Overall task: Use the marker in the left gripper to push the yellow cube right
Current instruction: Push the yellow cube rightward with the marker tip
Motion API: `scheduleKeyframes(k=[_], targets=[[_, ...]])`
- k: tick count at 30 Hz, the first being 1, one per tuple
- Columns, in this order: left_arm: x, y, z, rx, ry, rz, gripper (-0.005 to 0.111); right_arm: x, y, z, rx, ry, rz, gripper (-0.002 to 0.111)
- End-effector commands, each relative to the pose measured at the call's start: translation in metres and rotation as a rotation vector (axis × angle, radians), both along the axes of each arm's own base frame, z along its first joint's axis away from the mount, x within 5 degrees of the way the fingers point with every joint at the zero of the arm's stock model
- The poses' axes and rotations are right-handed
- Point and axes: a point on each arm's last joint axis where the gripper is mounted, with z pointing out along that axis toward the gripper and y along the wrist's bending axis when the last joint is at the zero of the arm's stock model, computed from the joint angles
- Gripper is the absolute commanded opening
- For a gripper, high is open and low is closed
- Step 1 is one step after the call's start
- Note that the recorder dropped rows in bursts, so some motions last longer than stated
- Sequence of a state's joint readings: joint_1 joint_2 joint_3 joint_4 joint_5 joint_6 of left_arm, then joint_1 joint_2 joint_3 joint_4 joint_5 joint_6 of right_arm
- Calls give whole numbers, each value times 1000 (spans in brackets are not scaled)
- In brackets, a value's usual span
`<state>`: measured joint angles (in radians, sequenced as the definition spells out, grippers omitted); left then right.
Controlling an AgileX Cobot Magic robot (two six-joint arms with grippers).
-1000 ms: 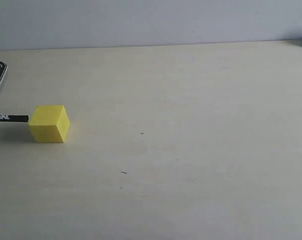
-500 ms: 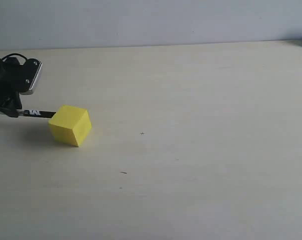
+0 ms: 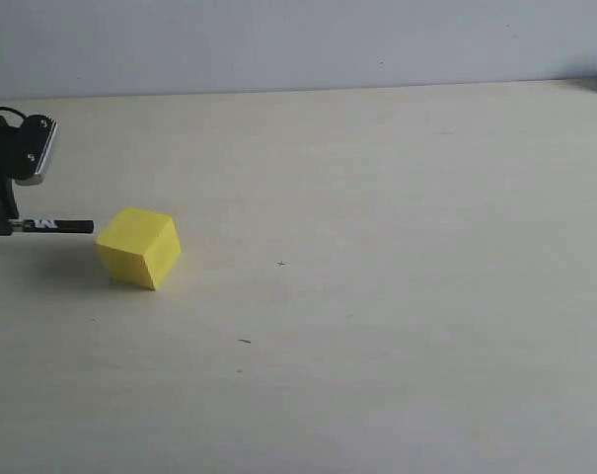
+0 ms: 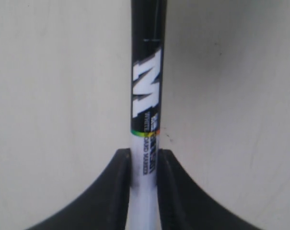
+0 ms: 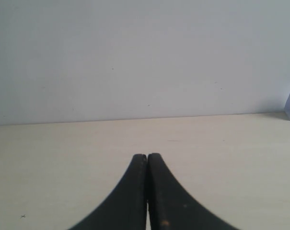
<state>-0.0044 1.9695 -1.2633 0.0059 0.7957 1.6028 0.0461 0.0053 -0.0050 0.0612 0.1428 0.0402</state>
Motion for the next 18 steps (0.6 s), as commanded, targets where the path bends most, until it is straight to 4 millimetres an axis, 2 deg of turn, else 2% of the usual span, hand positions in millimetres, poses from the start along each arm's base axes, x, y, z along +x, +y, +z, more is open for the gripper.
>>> scheduleKeyframes(k=[1,5,9,11,13,18], targets=[[-4,-6,0,-6,28,0,0,0,0,-1,-1,-9,0,0],[-7,-23,0,-4,60,-46,0,0,0,-1,-1,-9,0,0],[-11,-54,0,-2,60,-130,0,0,0,-1,-1,-9,0,0],[-10,-62,0,-7,39,-123,0,0,0,-1,-1,-9,0,0],[-9,-62,0,-13,30,-89,0,0,0,-1,-1,-9,0,0],[-11,-41,0,18,84,-34,0,0,0,-1,-1,-9,0,0]])
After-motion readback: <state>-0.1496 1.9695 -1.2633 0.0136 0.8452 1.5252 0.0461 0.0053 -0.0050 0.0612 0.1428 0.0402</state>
